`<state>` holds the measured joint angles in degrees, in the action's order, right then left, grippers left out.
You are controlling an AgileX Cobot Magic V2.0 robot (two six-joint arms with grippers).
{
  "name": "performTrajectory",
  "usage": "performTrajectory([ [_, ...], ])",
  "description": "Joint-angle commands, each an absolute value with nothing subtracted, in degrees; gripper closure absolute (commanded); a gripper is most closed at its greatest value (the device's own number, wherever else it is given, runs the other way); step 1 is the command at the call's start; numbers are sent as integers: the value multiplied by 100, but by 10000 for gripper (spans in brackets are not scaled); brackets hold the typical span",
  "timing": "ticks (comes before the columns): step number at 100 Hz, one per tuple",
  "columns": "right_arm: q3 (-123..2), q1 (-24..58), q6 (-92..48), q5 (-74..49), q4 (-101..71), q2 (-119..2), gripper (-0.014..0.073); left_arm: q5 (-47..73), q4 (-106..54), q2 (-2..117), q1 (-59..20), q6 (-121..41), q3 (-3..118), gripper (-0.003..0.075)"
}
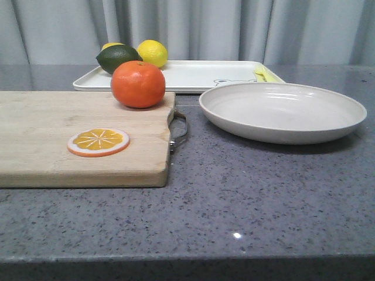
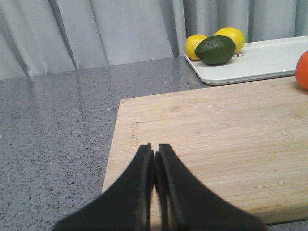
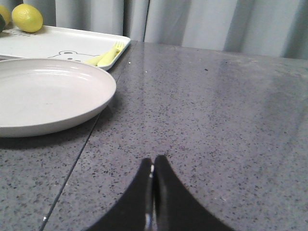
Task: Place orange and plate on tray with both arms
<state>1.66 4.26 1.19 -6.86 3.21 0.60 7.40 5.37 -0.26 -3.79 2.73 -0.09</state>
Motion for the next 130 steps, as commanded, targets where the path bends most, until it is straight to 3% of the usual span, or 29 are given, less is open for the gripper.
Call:
performTrajectory([
  [1, 36, 416, 116, -217, 373, 134, 695, 292, 486, -214, -364, 320, -58, 740],
  [60, 36, 416, 116, -207, 373, 134, 695, 282, 486, -214, -364, 320, -58, 741],
  [93, -109, 416, 116, 1070, 291, 134, 695, 0, 372, -214, -410, 320, 49, 740],
  [112, -964, 416, 116, -265, -128, 42, 695, 165, -315, -174, -410, 320, 643, 740],
  [130, -1980, 416, 116, -1678, -128, -517, 695, 1199, -359, 376, -410, 282, 1735, 740],
])
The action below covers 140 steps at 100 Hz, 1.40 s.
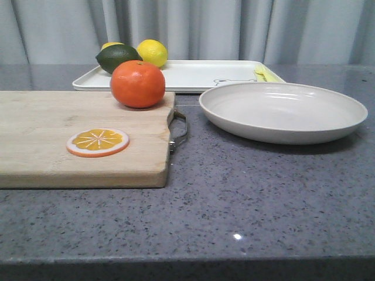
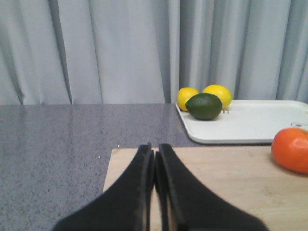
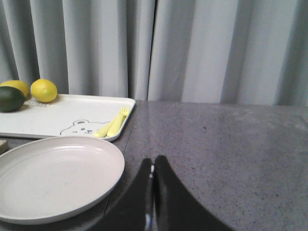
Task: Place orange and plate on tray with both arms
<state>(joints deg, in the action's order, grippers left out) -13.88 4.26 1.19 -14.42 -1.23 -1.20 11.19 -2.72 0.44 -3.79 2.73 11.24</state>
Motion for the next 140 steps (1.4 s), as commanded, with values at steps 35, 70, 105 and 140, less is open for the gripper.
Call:
performTrajectory([
  [35, -3625, 416, 116, -3671, -128, -2241, 695, 3434, -423, 2157, -410, 274, 3577, 741],
  [70, -4166, 416, 116, -3708, -128, -2932, 695, 3732, -1465, 2803, -410, 274, 4110, 741],
  [105, -4166, 416, 116, -3765, -128, -2932, 691, 3862, -1465, 2803, -410, 274, 4110, 740],
  [140, -4166, 416, 116, -3996, -128, -2932, 308, 3862, -1465, 2803, -410, -347, 4110, 449],
])
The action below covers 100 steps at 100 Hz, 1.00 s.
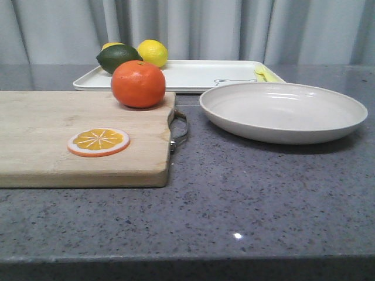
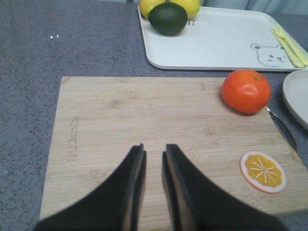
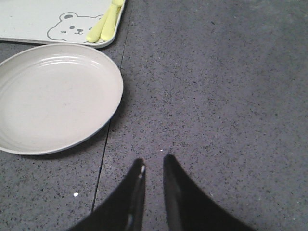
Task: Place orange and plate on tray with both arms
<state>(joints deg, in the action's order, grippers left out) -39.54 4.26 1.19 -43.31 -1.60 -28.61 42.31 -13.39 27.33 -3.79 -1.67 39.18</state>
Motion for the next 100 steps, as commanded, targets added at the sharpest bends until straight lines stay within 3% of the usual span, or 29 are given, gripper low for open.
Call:
performTrajectory([
  [1, -4166, 416, 116, -3996, -128, -2932, 298, 3862, -1465, 2803, -410, -347, 4110, 435],
  [9, -4166, 416, 116, -3990, -128, -2932, 204, 3851, -1465, 2803, -410, -347, 4110, 267],
  [16, -4166, 416, 116, -3990, -128, -2932, 177, 3796, -1465, 2803, -410, -347, 4110, 192],
  [46, -4166, 416, 116, -3990, -128, -2932, 178, 3855, -1920, 2803, -410, -465, 4110, 223],
  [70, -4166, 416, 116, -3990, -128, -2932, 178, 3760, -3828, 3251, -410, -2718, 4110, 223],
  [100, -4166, 416, 116, -3990, -128, -2932, 178, 3896, -5400, 4671, -410, -4791, 4396, 223],
])
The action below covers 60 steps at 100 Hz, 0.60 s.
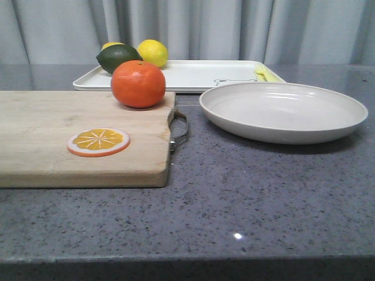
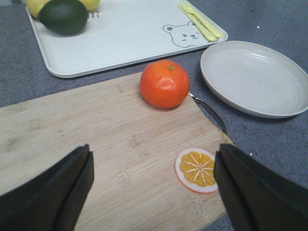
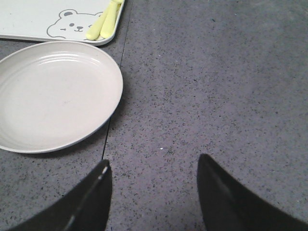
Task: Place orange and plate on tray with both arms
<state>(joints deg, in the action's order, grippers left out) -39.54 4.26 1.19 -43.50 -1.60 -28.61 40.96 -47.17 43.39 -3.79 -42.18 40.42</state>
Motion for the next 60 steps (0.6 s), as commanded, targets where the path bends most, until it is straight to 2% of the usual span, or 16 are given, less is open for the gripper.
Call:
performTrajectory([
  [1, -4166, 416, 116, -3990, -128, -2932, 178, 3917, -5423, 4737, -410, -4877, 4418, 223],
  [16, -4166, 416, 116, -3990, -128, -2932, 178, 3943, -5607, 5449, -572, -5696, 4948, 223],
  [31, -4160, 416, 116, -3990, -128, -2932, 178, 3943, -5607, 6155, -1154, -6394, 5441, 223],
  [60, -4141, 416, 116, -4018, -128, -2932, 178, 3342, -5567, 7549, -2092, -6488, 6195, 223],
])
